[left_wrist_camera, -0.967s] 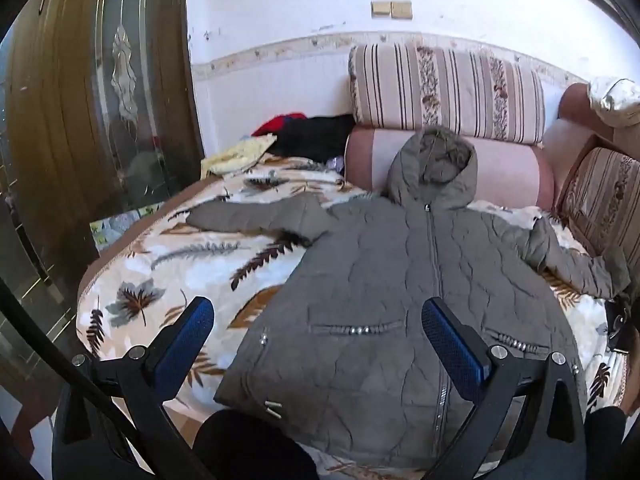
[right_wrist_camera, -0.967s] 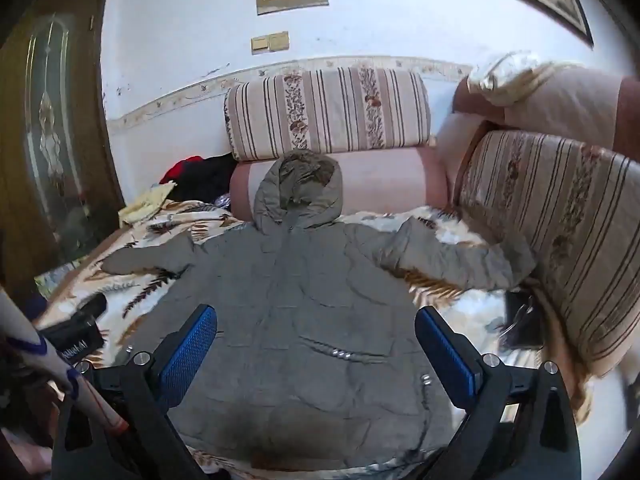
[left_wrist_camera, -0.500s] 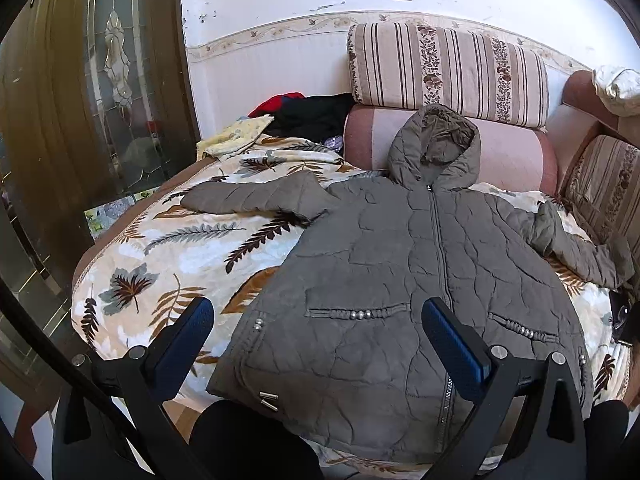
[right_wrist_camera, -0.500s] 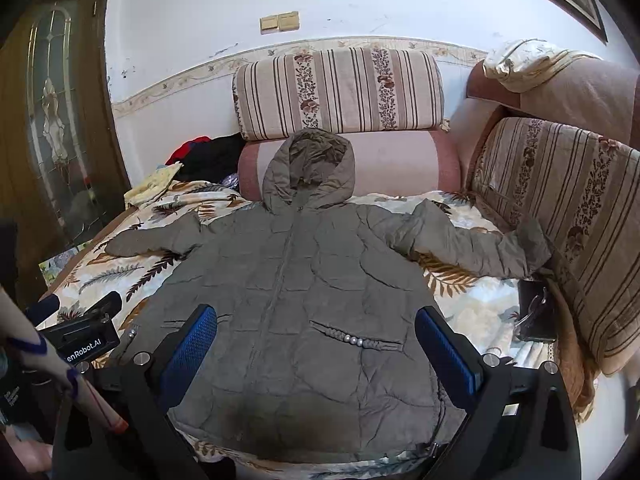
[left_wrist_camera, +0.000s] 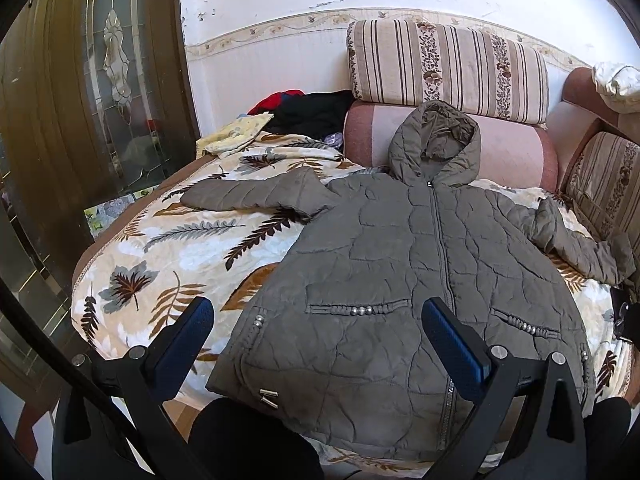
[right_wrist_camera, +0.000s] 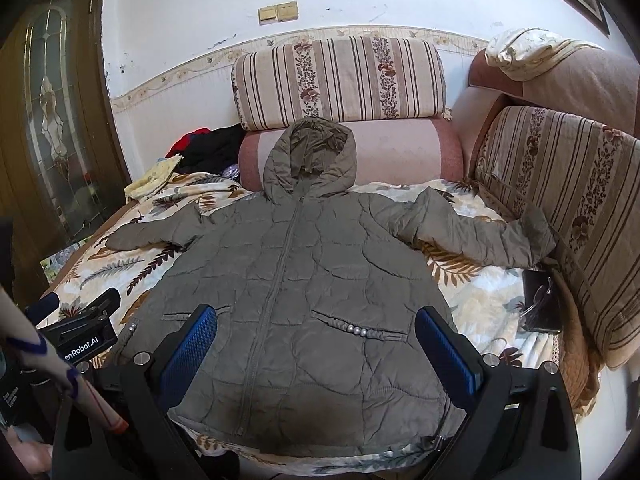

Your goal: Fold large clothes

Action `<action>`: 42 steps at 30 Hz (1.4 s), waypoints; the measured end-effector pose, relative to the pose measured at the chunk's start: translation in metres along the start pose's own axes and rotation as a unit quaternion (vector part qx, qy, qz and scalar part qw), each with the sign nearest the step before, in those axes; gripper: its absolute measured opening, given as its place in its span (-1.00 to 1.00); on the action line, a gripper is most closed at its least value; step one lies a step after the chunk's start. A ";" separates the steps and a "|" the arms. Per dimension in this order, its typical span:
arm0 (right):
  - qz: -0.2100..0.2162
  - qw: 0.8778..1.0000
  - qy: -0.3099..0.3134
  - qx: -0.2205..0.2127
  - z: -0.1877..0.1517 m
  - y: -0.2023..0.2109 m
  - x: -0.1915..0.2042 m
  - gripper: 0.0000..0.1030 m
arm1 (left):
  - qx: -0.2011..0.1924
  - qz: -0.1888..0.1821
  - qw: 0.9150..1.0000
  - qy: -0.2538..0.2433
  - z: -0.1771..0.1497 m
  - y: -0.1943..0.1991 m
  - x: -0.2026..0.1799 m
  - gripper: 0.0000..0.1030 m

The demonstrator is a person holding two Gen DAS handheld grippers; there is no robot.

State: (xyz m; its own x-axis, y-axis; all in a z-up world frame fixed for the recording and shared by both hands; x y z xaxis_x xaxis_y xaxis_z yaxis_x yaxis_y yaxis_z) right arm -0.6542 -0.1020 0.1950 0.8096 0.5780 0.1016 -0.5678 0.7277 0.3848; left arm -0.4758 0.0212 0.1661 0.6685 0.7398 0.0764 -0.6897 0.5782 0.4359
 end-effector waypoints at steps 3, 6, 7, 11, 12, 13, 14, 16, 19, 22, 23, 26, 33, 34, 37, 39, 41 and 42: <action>-0.003 1.000 0.004 0.007 0.001 -0.001 -0.002 0.97 | 0.001 -0.001 1.000 0.001 0.000 0.000 0.001 1.00; -0.009 1.000 0.011 0.015 0.000 -0.002 -0.001 0.97 | 0.000 -0.002 1.000 0.000 -0.001 0.000 0.003 1.00; -0.010 1.000 0.012 0.018 -0.001 -0.002 0.000 0.97 | 0.000 -0.002 1.000 0.001 -0.002 0.000 0.003 1.00; -0.013 0.999 0.014 0.031 -0.001 -0.005 -0.004 0.97 | 0.002 -0.003 1.000 0.000 -0.003 -0.001 0.005 1.00; -0.014 0.999 0.014 0.034 -0.001 -0.006 -0.004 0.97 | 0.003 -0.002 1.000 0.001 -0.003 -0.001 0.005 1.00; -0.014 0.999 0.013 0.037 -0.001 -0.006 -0.003 0.97 | 0.003 -0.001 1.000 0.000 -0.003 -0.001 0.006 1.00; -0.014 0.999 0.013 0.039 -0.001 -0.007 -0.005 0.97 | 0.004 -0.001 1.000 0.000 -0.003 -0.001 0.007 1.00; -0.014 0.999 0.011 0.041 -0.001 -0.008 -0.006 0.97 | 0.003 -0.001 1.000 -0.001 -0.004 0.000 0.008 1.00; -0.013 0.999 0.008 0.043 -0.002 -0.008 -0.008 0.97 | 0.005 -0.001 1.000 0.000 -0.004 -0.001 0.008 1.00; -0.011 0.999 0.003 0.046 -0.003 -0.010 -0.008 0.97 | 0.010 0.000 1.000 -0.001 -0.005 -0.004 0.009 1.00; -0.009 0.999 0.000 0.046 -0.003 -0.011 -0.010 0.97 | 0.011 0.001 1.000 -0.002 -0.003 -0.004 0.007 1.00; -0.005 0.999 -0.005 0.048 -0.005 -0.013 -0.012 0.97 | 0.018 0.001 1.000 -0.004 -0.003 -0.007 0.005 1.00; -0.010 0.998 -0.026 0.056 -0.007 -0.025 -0.025 0.97 | 0.033 0.006 0.999 0.003 -0.004 -0.023 0.010 1.00; -0.015 0.998 -0.034 0.059 -0.007 -0.026 -0.030 0.97 | 0.037 0.008 0.999 0.011 -0.003 -0.026 0.013 1.00; -0.021 0.996 -0.049 0.066 -0.008 -0.033 -0.039 0.97 | 0.050 0.002 0.998 0.024 -0.005 -0.036 0.015 1.00; -0.021 0.996 -0.045 0.069 -0.009 -0.037 -0.041 0.97 | 0.053 -0.003 0.998 0.019 -0.004 -0.042 0.012 1.00; -0.016 0.996 -0.051 0.072 -0.008 -0.043 -0.046 0.97 | 0.059 -0.015 0.998 0.017 0.002 -0.053 0.006 1.00; -0.017 0.995 -0.059 0.073 -0.006 -0.047 -0.051 0.97 | 0.062 -0.019 0.998 0.017 0.003 -0.058 0.004 1.00</action>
State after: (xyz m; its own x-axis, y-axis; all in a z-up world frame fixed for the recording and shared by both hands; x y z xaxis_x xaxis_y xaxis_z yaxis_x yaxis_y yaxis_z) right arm -0.6703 -0.1635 0.1664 0.8448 0.5004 0.1892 -0.5188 0.6800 0.5181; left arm -0.4323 -0.0105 0.1443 0.6820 0.7308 0.0276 -0.6232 0.5610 0.5449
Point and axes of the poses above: each gripper's, at about its wrist camera, not at the fingertips, and y roughly against the way its jaws point, x to its left, z to its top, the point moved 2 cm from there along -y, roughly the way its jaws point, and after that the axes turned 11 degrees about -x, right-handed, at the moved point
